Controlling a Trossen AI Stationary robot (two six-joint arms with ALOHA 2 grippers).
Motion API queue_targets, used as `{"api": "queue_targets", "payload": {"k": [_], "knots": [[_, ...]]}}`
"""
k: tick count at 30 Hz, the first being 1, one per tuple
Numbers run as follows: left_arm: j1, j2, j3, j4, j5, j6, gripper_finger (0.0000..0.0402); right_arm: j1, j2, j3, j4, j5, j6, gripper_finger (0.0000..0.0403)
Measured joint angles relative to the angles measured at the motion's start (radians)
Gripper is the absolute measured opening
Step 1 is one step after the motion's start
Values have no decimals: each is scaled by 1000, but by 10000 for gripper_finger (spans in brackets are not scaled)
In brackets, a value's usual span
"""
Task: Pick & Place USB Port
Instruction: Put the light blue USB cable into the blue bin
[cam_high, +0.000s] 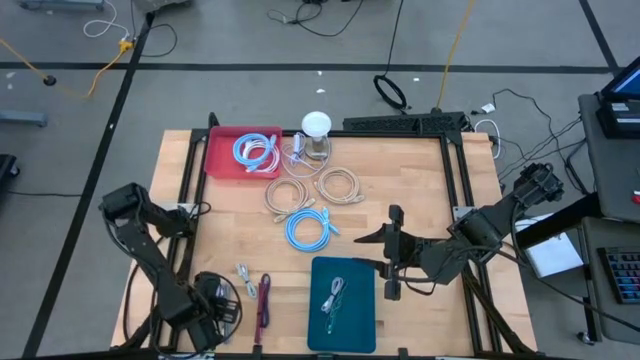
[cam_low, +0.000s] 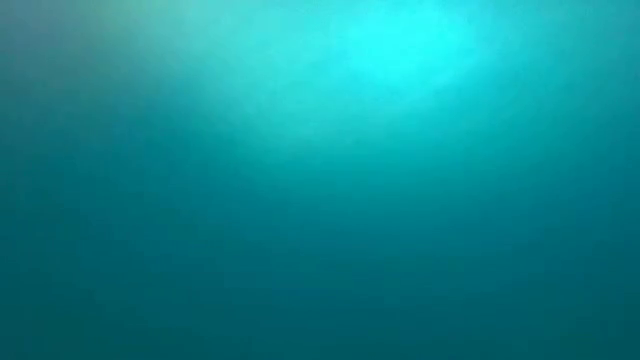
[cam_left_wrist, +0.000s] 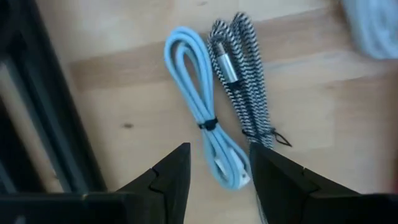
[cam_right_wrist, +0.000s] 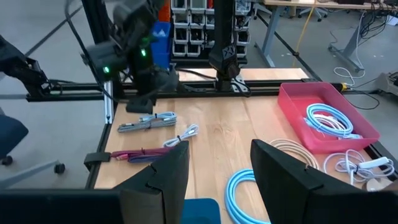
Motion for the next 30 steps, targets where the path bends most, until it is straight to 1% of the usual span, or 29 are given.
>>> {"api": "queue_targets", "payload": {"k": [6, 7, 9, 11, 14, 15, 19, 21, 23, 26, 28, 29, 30], "knots": [[7, -1, -173, 277, 15, -16, 165, 5, 0, 0, 14, 0, 1, 164], [10, -6, -191, 313, 20, -15, 165, 5, 0, 0, 14, 0, 1, 164], [21, -7, -211, 328, 39, -13, 155, 5, 0, 0, 13, -9, 11, 164], [27, -11, -212, 317, 47, -1, 125, 5, 0, 0, 13, -28, 23, 164], [28, -32, -215, 306, 48, 22, 43, 7, 0, 0, 13, -31, 29, 164], [28, -40, -216, 300, 46, 30, 27, 11, 0, 0, 13, -30, 29, 164], [30, -102, -215, 277, 4, 26, 22, 13, 0, 0, 14, -27, 41, 164], [26, -149, -176, 230, -64, 30, 22, 12, -2, -21, 47, -26, 66, 164], [23, -200, -113, 135, -192, 48, 22, 11, -3, -62, 117, -26, 83, 164], [25, -258, -2, 14, -511, 97, 22, 10, -2, -161, 325, -36, 102, 164], [40, -282, 63, -5, -729, 161, 22, -6, -2, -249, 534, -105, 110, 164], [53, -291, 93, 2, -815, 222, 22, -16, -2, -301, 637, -146, 130, 164], [70, -297, 119, 25, -874, 300, 22, -29, -2, -352, 738, -186, 157, 164]]}}
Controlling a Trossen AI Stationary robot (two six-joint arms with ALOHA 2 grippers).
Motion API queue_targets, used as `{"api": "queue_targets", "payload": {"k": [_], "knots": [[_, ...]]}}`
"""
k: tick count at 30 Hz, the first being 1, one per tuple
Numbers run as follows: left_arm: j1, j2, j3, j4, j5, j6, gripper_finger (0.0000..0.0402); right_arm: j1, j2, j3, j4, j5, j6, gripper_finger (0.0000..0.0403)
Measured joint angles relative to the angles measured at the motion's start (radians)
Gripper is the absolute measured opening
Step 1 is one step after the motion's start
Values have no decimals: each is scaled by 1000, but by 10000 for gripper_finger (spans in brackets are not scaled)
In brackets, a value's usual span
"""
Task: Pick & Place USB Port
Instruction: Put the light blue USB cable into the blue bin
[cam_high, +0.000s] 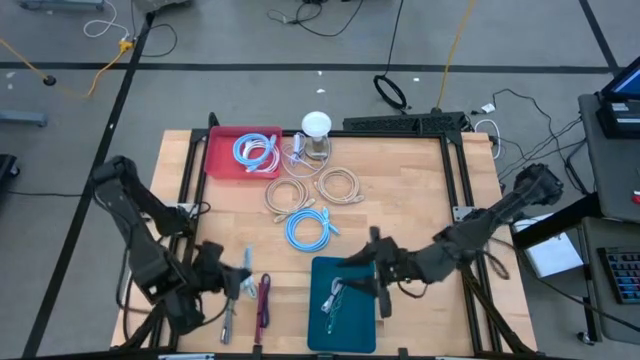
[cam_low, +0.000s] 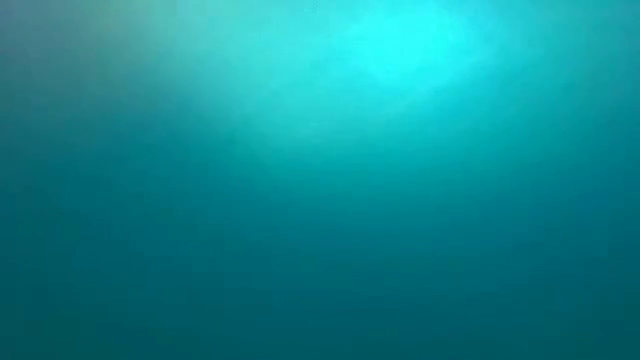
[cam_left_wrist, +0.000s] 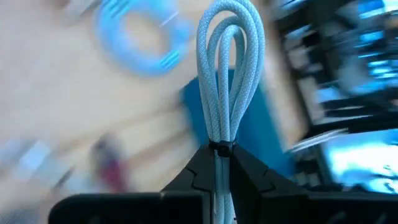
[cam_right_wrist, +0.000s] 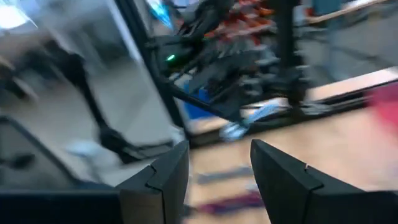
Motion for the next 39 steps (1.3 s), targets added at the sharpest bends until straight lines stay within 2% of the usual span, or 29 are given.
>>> {"api": "queue_targets", "payload": {"k": [2, 5, 8, 11, 15, 19, 27, 39], "knots": [[49, -3, 49, 87, -45, 202, 22, -31, 2, -98, 191, -62, 67, 164], [125, -1, 78, 289, -47, 495, 22, -77, 2, -214, 443, -151, 129, 164], [202, 2, 80, 483, -46, 707, 22, -103, 2, -273, 632, -227, 133, 164], [274, 2, 80, 621, -28, 868, 22, -117, 1, -282, 681, -234, 125, 164], [363, 2, 80, 791, 81, 1039, 22, -123, 1, -282, 677, -232, 99, 164], [420, 19, 80, 893, 192, 1100, 22, -126, 1, -282, 681, -232, 94, 164], [428, 136, 80, 1076, 333, 1102, 22, -149, 1, -282, 688, -231, 97, 164], [427, 159, 80, 1119, 309, 1114, 22, -153, 1, -281, 637, -231, 122, 164]]}}
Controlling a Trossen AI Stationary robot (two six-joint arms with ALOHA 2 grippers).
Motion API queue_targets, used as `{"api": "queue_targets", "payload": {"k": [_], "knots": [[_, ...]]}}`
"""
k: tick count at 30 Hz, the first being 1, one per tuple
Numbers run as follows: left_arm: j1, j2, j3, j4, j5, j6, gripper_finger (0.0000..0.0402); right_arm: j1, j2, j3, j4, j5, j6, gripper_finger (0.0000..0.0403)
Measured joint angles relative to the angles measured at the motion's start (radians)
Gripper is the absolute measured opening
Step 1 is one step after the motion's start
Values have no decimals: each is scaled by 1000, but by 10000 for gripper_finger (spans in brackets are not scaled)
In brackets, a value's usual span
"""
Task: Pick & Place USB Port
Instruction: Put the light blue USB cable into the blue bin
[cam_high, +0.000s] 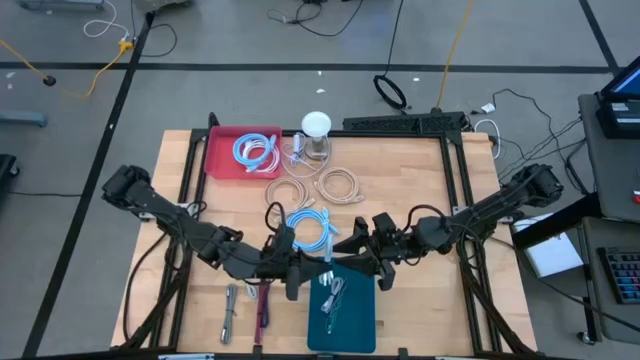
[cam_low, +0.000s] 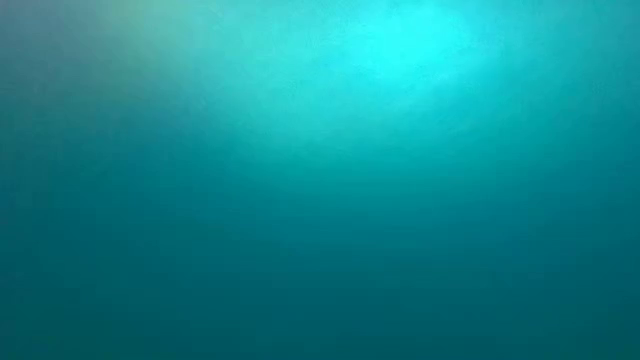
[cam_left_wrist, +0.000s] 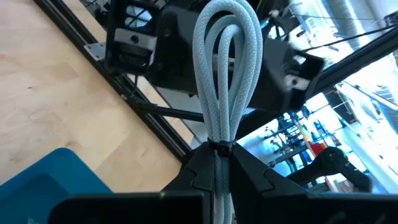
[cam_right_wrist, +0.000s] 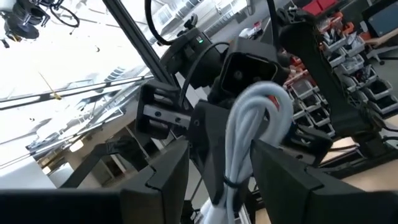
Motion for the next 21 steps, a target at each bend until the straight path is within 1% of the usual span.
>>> {"api": "queue_targets", "payload": {"k": [4, 8, 13, 21], "knots": [[2, -1, 0, 4, 2, -3, 22, 0, 0, 0, -4, 1, 6, 163], [11, -1, 0, 3, 18, -7, 22, -6, 0, 0, -4, 2, 17, 150], [15, -1, 0, 3, 31, -11, 22, -17, 0, 0, -4, 0, 27, 117], [15, -1, 0, 3, 40, -10, 22, -19, 0, 0, -13, 2, 27, 51]]}}
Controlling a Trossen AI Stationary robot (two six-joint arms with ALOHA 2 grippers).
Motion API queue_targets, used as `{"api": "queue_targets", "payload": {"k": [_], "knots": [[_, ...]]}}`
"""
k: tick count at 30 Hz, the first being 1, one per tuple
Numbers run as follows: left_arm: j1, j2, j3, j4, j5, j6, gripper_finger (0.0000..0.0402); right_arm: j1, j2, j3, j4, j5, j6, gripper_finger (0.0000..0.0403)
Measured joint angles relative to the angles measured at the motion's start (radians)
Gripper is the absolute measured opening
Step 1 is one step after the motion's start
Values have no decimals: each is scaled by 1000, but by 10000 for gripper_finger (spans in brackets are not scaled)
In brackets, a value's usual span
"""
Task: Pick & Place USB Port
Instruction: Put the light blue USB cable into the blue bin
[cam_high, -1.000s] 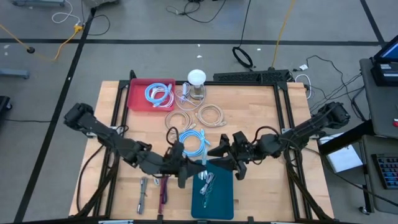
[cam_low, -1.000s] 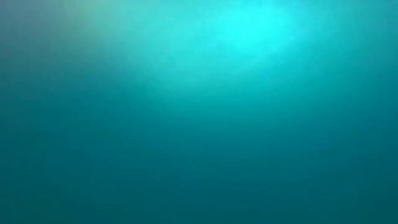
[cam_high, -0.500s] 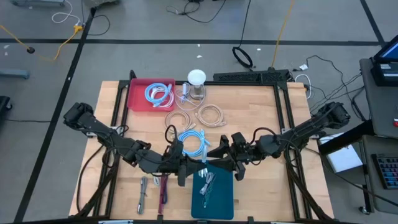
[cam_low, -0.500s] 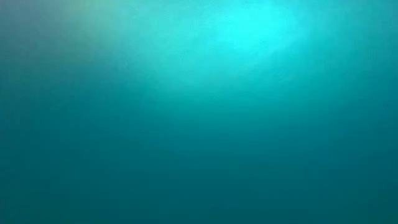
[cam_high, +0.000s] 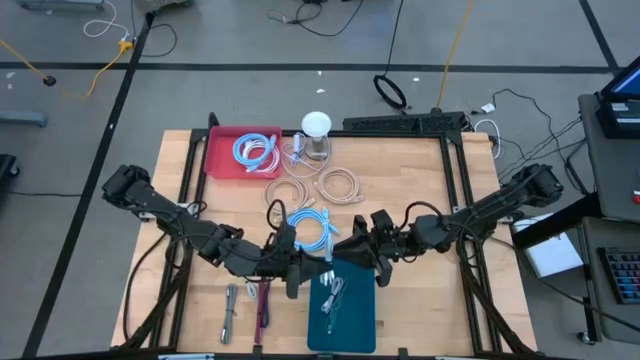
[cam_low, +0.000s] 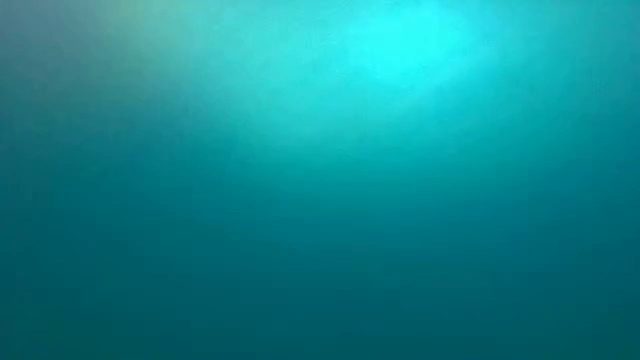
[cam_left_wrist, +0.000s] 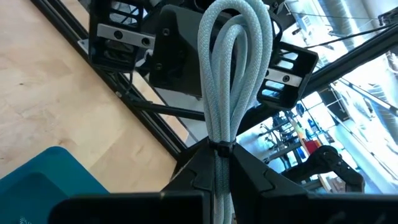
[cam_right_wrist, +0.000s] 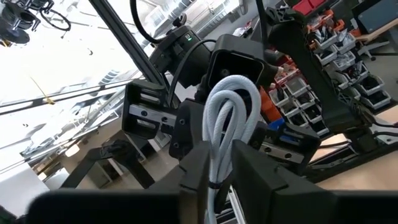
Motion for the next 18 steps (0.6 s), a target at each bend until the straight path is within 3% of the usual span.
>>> {"api": "queue_targets", "payload": {"k": [5, 11, 18], "knots": [[0, 0, 0, -5, 9, 6, 22, -4, 0, 0, -11, -4, 0, 7], [0, 1, 0, -5, 2, 7, 24, -5, 0, 0, -17, -3, 4, 2], [-17, -18, 0, -4, 65, 10, 110, 5, 0, 0, -23, -1, 61, 1]]}}
